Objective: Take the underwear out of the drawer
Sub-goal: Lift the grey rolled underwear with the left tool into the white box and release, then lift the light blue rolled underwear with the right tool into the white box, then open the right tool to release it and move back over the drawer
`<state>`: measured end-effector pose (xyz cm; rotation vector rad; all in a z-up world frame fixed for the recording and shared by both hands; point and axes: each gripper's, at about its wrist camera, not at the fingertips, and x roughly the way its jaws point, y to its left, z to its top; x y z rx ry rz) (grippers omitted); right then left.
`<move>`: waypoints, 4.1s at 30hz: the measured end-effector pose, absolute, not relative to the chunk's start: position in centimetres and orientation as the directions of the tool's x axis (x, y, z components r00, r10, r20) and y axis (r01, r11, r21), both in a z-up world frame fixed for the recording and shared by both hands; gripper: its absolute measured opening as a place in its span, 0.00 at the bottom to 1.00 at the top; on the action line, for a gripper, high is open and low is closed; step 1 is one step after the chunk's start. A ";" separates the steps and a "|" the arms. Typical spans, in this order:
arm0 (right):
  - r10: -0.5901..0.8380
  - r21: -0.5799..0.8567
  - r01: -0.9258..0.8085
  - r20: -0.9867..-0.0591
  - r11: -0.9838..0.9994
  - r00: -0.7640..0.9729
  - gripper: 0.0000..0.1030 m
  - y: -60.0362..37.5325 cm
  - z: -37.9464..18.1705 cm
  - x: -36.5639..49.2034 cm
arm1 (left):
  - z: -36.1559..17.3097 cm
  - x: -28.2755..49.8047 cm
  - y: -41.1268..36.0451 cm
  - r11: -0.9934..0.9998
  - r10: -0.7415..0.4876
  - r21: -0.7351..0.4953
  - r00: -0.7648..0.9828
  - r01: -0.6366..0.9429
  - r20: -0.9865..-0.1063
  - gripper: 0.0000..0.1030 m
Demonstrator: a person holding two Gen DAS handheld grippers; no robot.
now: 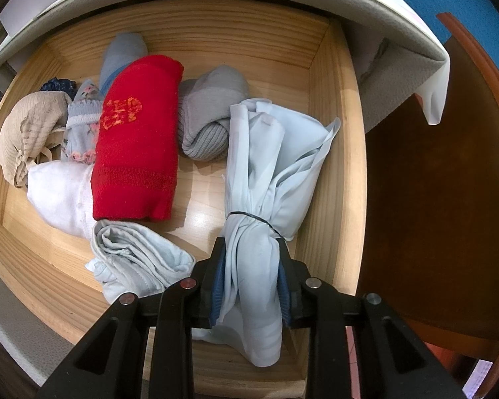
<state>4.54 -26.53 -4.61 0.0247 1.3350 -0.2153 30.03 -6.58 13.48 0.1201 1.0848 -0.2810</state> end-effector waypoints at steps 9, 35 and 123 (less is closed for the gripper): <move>-0.144 -0.108 0.169 -0.965 0.980 0.218 0.26 -26.4 -4.7 4.4 | 13.7 29.5 -6.4 0.978 -0.104 -0.009 0.444 0.210 -0.890 0.34; -0.144 -0.104 0.175 -0.961 0.979 0.234 0.24 -26.0 -4.6 4.4 | 17.7 25.3 -3.9 0.952 -0.159 0.005 0.508 0.305 -0.846 0.44; -0.149 -0.106 0.137 -0.923 0.985 0.356 0.43 -27.8 15.9 24.9 | -2.4 13.5 2.9 0.941 -0.053 0.120 0.488 0.316 -0.871 0.53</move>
